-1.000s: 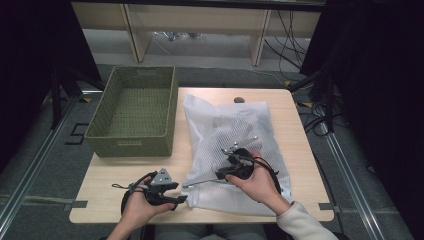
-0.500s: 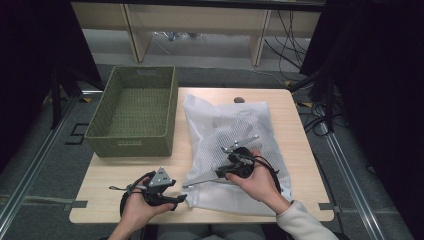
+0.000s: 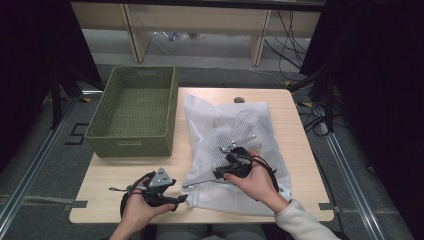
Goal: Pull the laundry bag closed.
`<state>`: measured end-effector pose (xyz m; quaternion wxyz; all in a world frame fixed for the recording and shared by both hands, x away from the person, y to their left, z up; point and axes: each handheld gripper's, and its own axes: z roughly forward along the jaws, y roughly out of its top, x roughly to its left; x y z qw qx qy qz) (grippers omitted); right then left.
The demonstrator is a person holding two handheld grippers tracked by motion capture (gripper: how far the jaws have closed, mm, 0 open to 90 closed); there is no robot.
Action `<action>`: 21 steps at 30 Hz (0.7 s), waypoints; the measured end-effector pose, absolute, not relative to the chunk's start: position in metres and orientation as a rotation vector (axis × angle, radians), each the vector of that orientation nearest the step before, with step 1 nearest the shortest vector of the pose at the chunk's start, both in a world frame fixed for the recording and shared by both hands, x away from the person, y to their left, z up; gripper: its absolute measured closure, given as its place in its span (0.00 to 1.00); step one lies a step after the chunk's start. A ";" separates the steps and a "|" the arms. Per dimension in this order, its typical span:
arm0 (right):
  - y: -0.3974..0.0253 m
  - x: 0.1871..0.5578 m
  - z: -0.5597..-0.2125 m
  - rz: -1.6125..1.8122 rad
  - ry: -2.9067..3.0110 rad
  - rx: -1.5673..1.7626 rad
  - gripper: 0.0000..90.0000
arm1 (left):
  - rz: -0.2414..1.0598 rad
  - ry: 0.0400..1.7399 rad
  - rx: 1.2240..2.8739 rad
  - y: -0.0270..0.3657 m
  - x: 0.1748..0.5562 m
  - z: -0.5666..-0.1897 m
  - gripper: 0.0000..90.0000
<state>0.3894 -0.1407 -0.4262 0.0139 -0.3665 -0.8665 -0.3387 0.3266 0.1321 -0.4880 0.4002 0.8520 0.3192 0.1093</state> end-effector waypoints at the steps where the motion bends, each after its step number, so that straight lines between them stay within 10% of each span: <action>1: -0.140 0.390 -0.427 -1.059 -2.703 -1.129 0.87 | 0.272 0.807 2.150 0.131 0.327 -0.488 0.35; 21: -0.102 0.388 -0.440 -1.029 -2.678 -1.056 0.87 | 0.254 0.766 2.168 0.125 0.322 -0.488 0.35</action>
